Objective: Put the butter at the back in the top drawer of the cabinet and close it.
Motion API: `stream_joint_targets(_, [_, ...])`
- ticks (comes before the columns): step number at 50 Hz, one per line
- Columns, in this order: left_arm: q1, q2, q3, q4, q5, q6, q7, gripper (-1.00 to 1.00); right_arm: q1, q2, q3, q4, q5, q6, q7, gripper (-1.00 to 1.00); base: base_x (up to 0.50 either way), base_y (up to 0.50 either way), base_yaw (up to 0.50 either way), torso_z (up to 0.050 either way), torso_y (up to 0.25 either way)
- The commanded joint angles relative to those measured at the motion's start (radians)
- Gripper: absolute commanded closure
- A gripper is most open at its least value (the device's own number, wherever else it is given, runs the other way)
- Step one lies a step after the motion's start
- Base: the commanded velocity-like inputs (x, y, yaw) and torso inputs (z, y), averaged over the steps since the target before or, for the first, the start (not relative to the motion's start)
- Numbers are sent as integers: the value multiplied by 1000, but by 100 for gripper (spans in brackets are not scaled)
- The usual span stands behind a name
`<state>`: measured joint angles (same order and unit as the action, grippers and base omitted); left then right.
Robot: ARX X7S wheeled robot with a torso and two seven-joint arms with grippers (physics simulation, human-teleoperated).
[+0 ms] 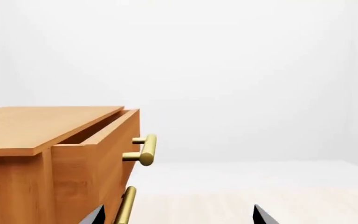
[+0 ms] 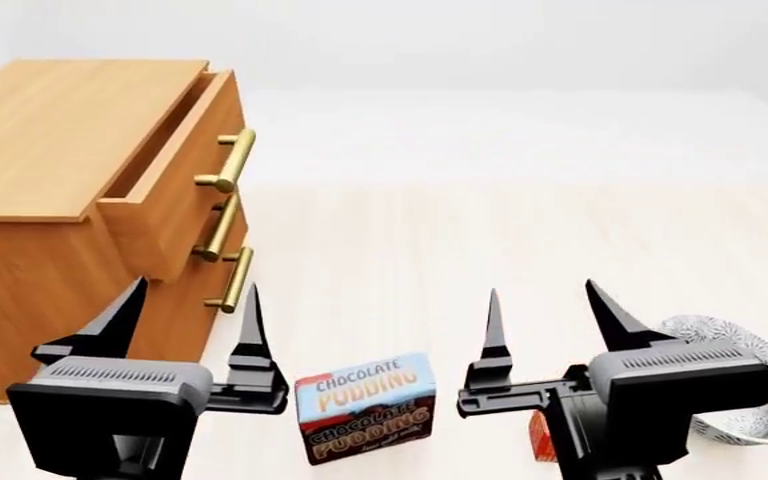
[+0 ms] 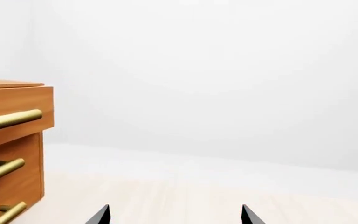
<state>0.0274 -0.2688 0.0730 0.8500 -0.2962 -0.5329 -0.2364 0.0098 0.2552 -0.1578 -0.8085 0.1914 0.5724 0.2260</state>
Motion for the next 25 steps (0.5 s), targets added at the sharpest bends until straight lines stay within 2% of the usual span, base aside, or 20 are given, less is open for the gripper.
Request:
stream_joint_targets(1, [4, -5, 2, -1, -3, 7, -6, -100, -7, 5, -2, -4, 0, -11, 9, -100, 336, 0, 0, 0, 18])
stream_joint_targets(14, [24, -19, 5, 24, -10, 11, -9, -100, -52, 24, -18, -34, -30, -49, 25, -100, 2, 0, 0, 0, 0])
stream_joint_targets(25, [32, -42, -24, 144, -48, -68, -44, -100, -89, 37, 17, -55, -10, -78, 30, -100, 0, 0, 0, 0, 0])
